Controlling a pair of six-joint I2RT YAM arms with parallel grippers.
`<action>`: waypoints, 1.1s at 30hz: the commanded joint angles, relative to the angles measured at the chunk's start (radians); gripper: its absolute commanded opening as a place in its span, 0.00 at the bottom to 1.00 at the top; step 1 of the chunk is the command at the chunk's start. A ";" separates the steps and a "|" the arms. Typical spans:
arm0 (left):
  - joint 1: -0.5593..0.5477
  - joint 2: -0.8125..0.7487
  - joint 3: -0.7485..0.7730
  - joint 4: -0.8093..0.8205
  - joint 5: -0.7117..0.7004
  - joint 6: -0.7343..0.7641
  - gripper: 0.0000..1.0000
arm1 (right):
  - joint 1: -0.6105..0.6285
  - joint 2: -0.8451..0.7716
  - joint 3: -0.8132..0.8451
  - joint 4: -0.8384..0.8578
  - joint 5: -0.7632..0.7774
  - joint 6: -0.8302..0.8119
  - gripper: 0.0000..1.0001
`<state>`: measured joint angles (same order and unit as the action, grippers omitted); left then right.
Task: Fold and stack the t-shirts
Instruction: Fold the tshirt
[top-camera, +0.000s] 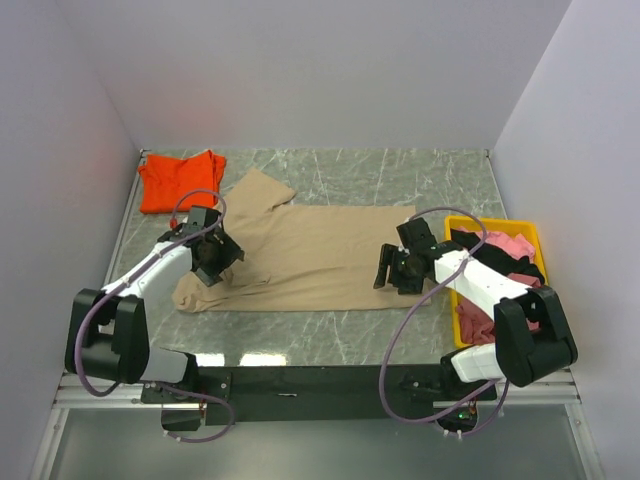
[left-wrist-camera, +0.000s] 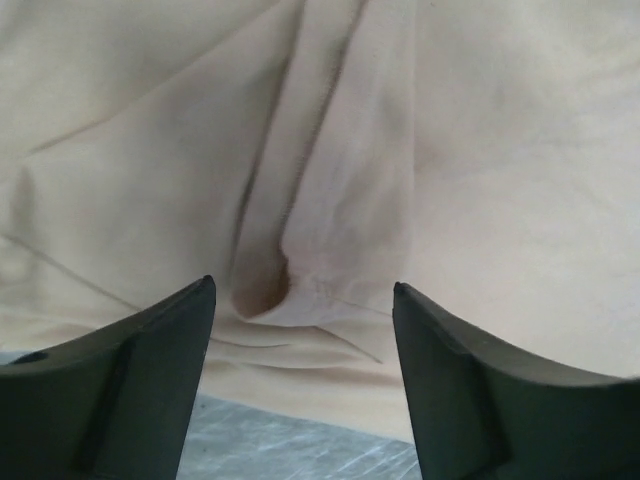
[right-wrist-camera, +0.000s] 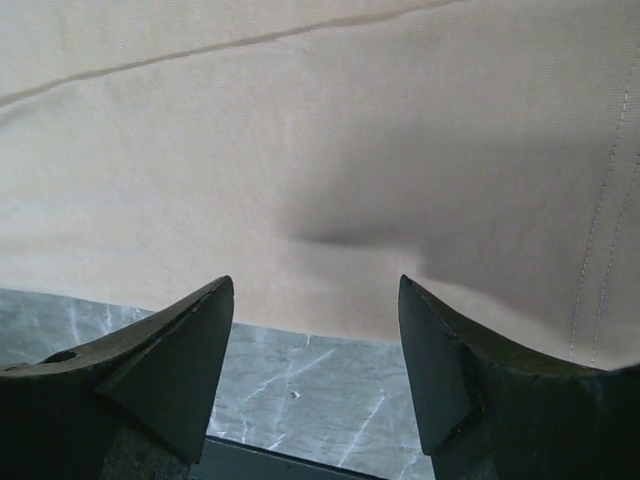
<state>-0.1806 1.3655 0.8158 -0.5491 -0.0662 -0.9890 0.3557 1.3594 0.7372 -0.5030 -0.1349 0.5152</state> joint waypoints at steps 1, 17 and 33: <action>-0.019 0.032 0.025 0.066 0.054 0.039 0.73 | 0.002 0.021 0.033 -0.005 0.031 -0.014 0.74; -0.048 0.096 0.082 0.015 0.017 0.064 0.00 | 0.000 0.087 0.057 -0.016 0.064 -0.020 0.73; -0.187 0.311 0.327 0.038 0.014 0.248 0.01 | 0.000 0.112 0.057 0.001 0.063 -0.032 0.73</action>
<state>-0.3378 1.6444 1.0767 -0.5201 -0.0399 -0.8055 0.3557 1.4593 0.7658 -0.5163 -0.0826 0.4995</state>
